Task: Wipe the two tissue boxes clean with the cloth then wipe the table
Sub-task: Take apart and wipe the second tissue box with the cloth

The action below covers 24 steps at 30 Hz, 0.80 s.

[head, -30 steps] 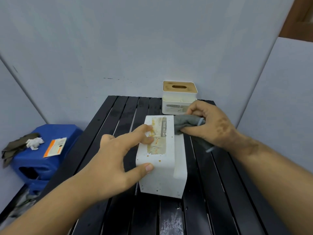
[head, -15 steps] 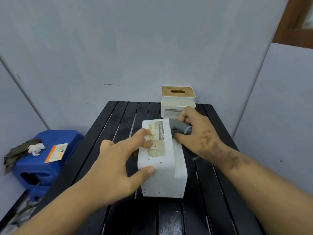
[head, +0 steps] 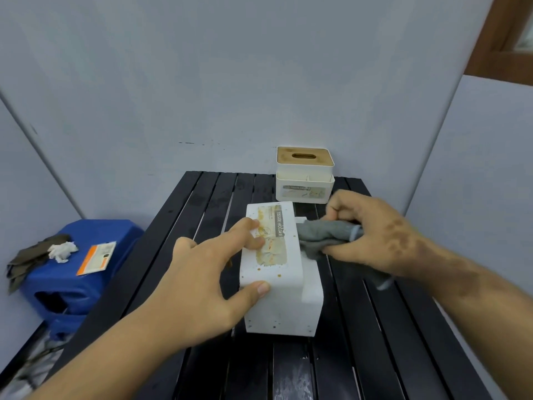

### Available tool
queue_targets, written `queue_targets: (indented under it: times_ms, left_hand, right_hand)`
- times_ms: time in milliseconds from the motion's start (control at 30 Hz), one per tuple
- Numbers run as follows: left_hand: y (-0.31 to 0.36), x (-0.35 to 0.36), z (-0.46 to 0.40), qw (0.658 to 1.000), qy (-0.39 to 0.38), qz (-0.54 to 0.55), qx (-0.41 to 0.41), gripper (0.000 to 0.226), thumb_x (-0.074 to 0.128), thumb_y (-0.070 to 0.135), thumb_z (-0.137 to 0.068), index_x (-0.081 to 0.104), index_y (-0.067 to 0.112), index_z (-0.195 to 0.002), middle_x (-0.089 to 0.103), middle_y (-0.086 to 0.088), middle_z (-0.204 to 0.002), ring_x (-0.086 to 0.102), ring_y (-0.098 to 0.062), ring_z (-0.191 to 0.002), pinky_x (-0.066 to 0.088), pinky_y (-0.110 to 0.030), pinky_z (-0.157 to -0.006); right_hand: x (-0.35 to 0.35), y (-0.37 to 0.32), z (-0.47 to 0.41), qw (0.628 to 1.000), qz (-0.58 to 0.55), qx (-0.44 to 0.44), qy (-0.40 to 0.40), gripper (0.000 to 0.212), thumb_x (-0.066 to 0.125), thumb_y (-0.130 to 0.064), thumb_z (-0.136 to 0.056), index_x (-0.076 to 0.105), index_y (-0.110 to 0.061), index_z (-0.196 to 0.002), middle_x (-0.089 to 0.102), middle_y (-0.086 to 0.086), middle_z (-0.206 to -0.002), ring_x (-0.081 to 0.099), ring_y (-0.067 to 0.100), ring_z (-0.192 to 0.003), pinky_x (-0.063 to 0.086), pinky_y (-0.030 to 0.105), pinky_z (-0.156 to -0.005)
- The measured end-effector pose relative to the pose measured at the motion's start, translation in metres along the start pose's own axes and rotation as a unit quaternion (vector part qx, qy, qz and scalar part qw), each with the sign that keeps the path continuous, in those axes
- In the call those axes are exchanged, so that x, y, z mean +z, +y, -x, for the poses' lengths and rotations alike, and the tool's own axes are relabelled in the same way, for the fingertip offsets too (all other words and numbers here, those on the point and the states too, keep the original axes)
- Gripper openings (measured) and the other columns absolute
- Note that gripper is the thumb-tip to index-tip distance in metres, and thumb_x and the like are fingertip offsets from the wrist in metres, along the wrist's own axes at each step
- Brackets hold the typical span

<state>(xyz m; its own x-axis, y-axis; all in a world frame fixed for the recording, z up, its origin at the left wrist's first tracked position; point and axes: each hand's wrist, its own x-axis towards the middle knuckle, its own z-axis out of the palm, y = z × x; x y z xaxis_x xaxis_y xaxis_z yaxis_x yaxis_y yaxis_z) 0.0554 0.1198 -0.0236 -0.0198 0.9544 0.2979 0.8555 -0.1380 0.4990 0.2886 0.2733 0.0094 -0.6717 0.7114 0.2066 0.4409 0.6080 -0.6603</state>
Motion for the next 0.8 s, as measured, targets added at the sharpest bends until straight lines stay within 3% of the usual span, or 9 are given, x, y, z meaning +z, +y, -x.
queue_targets:
  times_ms: [67, 233, 433, 500, 600, 633, 800]
  left_hand:
    - [-0.001, 0.001, -0.001, 1.0, -0.009, 0.002, -0.009, 0.064, 0.052, 0.071, -0.07, 0.042, 0.047, -0.129, 0.028, 0.054, -0.139, 0.051, 0.003, -0.1, 0.031, -0.03, -0.104]
    - [-0.005, 0.002, -0.003, 0.999, -0.019, 0.038, -0.025, 0.062, 0.06, 0.067, -0.07, 0.048, 0.045, -0.127, 0.031, 0.047, -0.145, 0.057, -0.003, -0.097, 0.029, -0.038, -0.109]
    - [-0.008, 0.003, -0.004, 0.998, -0.027, 0.055, -0.029, 0.06, 0.064, 0.063, -0.072, 0.044, 0.05, -0.127, 0.035, 0.046, -0.144, 0.061, -0.012, -0.102, 0.033, -0.043, -0.11]
    - [-0.008, 0.003, -0.003, 0.999, -0.017, 0.046, -0.021, 0.063, 0.063, 0.065, -0.072, 0.043, 0.05, -0.129, 0.042, 0.044, -0.14, 0.063, -0.013, -0.096, 0.038, -0.044, -0.107]
    - [-0.009, 0.003, -0.002, 0.999, -0.012, 0.049, -0.018, 0.065, 0.064, 0.064, -0.072, 0.043, 0.051, -0.132, 0.047, 0.043, -0.135, 0.064, -0.016, -0.094, 0.043, -0.045, -0.102]
    - [-0.01, 0.003, -0.003, 0.999, -0.012, 0.05, -0.018, 0.065, 0.064, 0.064, -0.072, 0.044, 0.051, -0.132, 0.048, 0.042, -0.135, 0.064, -0.016, -0.094, 0.043, -0.045, -0.102]
    - [-0.008, 0.004, -0.005, 0.999, -0.014, 0.042, -0.02, 0.059, 0.064, 0.065, -0.072, 0.048, 0.046, -0.126, 0.048, 0.04, -0.136, 0.064, -0.017, -0.089, 0.041, -0.045, -0.102]
  right_hand:
    - [-0.011, -0.003, 0.012, 1.0, 0.01, 0.004, -0.023, 0.035, 0.082, -0.004, -0.07, 0.057, -0.024, -0.084, 0.072, -0.001, -0.073, 0.066, 0.02, -0.064, 0.056, 0.044, -0.064]
    - [-0.001, -0.024, 0.039, 0.995, 0.017, -0.052, -0.087, 0.035, 0.079, -0.009, -0.069, 0.058, -0.031, -0.086, 0.073, 0.0, -0.083, 0.069, 0.027, -0.068, 0.057, 0.047, -0.061]
    - [0.032, -0.018, 0.036, 0.99, -0.086, 0.008, 0.114, 0.035, 0.083, -0.004, -0.068, 0.059, -0.026, -0.083, 0.073, 0.0, -0.086, 0.071, 0.022, -0.078, 0.06, 0.046, -0.067]
    - [0.041, -0.025, 0.038, 0.993, -0.068, -0.007, 0.098, 0.036, 0.082, -0.003, -0.067, 0.059, -0.026, -0.082, 0.072, 0.0, -0.087, 0.069, 0.022, -0.077, 0.059, 0.045, -0.065]
    - [0.022, -0.027, 0.037, 0.997, -0.077, -0.017, -0.021, 0.036, 0.082, 0.0, -0.067, 0.061, -0.024, -0.084, 0.075, 0.001, -0.083, 0.071, 0.025, -0.072, 0.061, 0.044, -0.066]
    - [0.015, -0.025, 0.035, 0.996, -0.08, -0.009, -0.027, 0.036, 0.083, 0.0, -0.067, 0.061, -0.022, -0.085, 0.075, 0.001, -0.082, 0.071, 0.026, -0.071, 0.061, 0.043, -0.067]
    - [0.038, -0.028, 0.028, 0.992, -0.068, 0.006, 0.105, 0.034, 0.084, -0.002, -0.068, 0.058, -0.021, -0.079, 0.071, 0.001, -0.076, 0.066, 0.019, -0.068, 0.058, 0.034, -0.059]
